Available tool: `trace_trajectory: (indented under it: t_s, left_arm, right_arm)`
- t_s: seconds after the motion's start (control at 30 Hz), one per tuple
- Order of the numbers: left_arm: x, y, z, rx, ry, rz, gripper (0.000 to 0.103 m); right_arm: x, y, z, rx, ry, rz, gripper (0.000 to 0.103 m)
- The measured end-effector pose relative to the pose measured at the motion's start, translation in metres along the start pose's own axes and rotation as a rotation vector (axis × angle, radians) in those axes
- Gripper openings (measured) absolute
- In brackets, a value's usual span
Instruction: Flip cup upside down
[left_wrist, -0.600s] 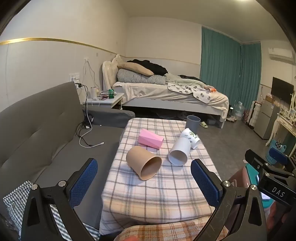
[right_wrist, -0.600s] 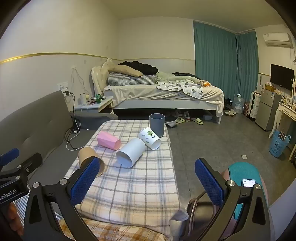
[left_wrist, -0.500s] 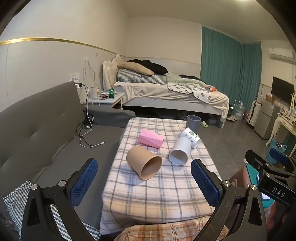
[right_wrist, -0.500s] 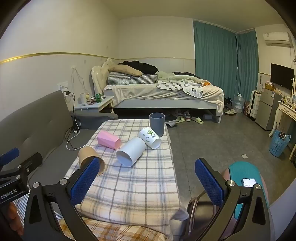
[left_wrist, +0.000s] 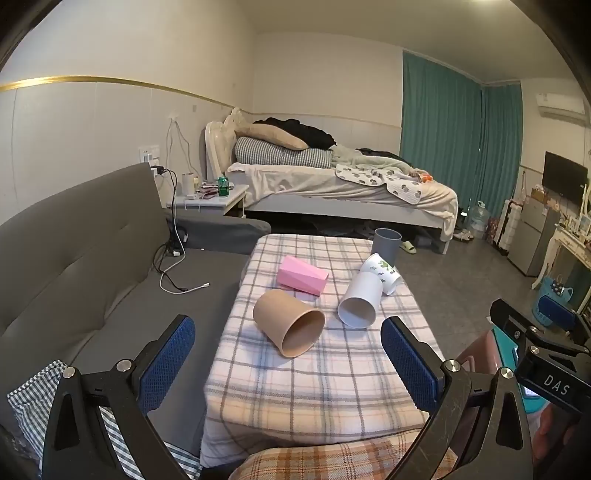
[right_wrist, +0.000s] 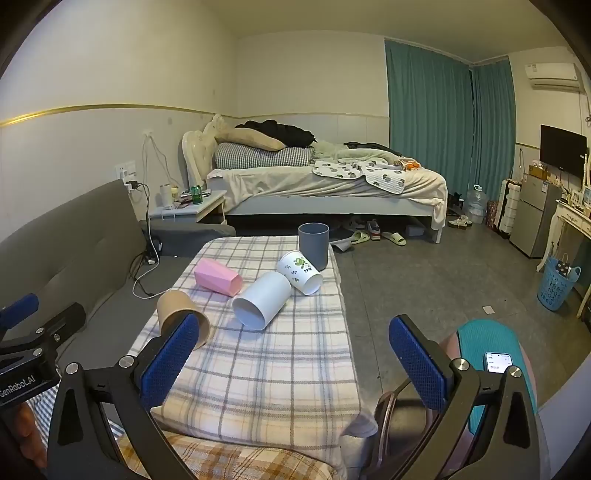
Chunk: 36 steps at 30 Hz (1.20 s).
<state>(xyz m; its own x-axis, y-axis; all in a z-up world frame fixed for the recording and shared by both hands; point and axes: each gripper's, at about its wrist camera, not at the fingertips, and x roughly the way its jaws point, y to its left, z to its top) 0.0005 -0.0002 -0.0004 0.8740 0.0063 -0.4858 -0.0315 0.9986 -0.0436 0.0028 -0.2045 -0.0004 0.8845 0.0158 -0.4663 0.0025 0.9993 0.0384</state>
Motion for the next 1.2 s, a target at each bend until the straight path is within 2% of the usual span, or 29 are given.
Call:
trace_trajectory:
  t_s: [1.2]
  left_arm:
    - [0.007, 0.002, -0.005, 0.003, -0.002, -0.002, 0.103]
  right_arm:
    - [0.003, -0.001, -0.006, 0.009, 0.015, 0.002, 0.103]
